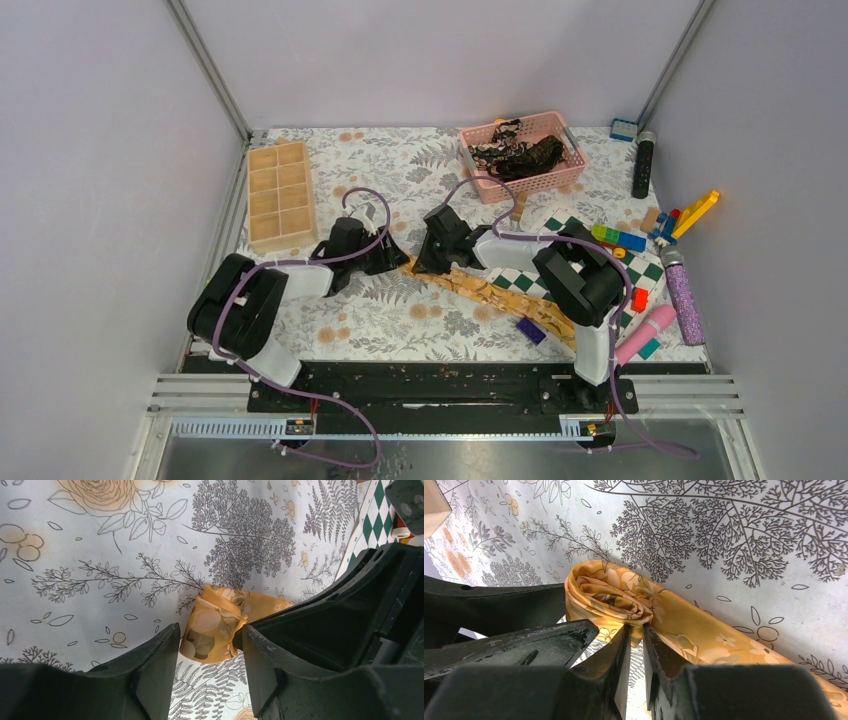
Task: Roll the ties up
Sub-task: Roll the tie at the center of the board.
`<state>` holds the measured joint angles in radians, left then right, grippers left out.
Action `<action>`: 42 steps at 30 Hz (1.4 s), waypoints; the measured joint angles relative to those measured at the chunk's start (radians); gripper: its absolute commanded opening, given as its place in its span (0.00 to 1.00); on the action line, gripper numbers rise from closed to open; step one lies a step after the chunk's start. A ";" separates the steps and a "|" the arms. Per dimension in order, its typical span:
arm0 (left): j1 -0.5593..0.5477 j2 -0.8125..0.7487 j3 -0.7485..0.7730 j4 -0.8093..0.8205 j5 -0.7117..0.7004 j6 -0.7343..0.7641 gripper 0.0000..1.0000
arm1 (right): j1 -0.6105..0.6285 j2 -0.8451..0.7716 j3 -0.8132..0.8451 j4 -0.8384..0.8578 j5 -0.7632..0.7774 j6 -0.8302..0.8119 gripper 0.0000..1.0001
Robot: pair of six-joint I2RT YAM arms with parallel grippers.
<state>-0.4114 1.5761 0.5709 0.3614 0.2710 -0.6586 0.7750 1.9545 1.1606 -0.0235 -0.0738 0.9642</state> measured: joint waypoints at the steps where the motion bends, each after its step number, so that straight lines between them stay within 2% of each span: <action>1: 0.000 0.002 -0.003 0.007 0.006 0.000 0.49 | 0.000 0.001 0.000 0.001 -0.001 0.000 0.21; 10: -0.003 0.017 -0.015 0.041 0.040 0.000 0.45 | -0.006 0.004 0.000 0.006 -0.016 0.002 0.21; 15: -0.003 0.018 -0.024 0.053 0.047 0.001 0.33 | -0.006 0.005 0.000 0.006 -0.018 0.002 0.21; 21: -0.003 0.023 -0.024 0.056 0.059 0.004 0.28 | -0.006 0.005 0.000 0.006 -0.018 0.002 0.22; 29: -0.010 0.005 -0.023 0.025 0.043 0.015 0.25 | -0.010 -0.016 -0.020 0.031 -0.035 -0.026 0.33; 33: -0.042 -0.046 -0.003 -0.057 -0.003 0.046 0.25 | -0.019 -0.133 -0.072 0.020 -0.032 -0.065 0.34; 42: -0.136 -0.088 0.080 -0.203 -0.183 0.105 0.24 | -0.065 -0.566 -0.192 -0.027 0.045 -0.160 0.35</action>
<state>-0.5476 1.4883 0.6510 0.1585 0.0875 -0.5537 0.7097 1.3888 0.9691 -0.0505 -0.0284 0.8043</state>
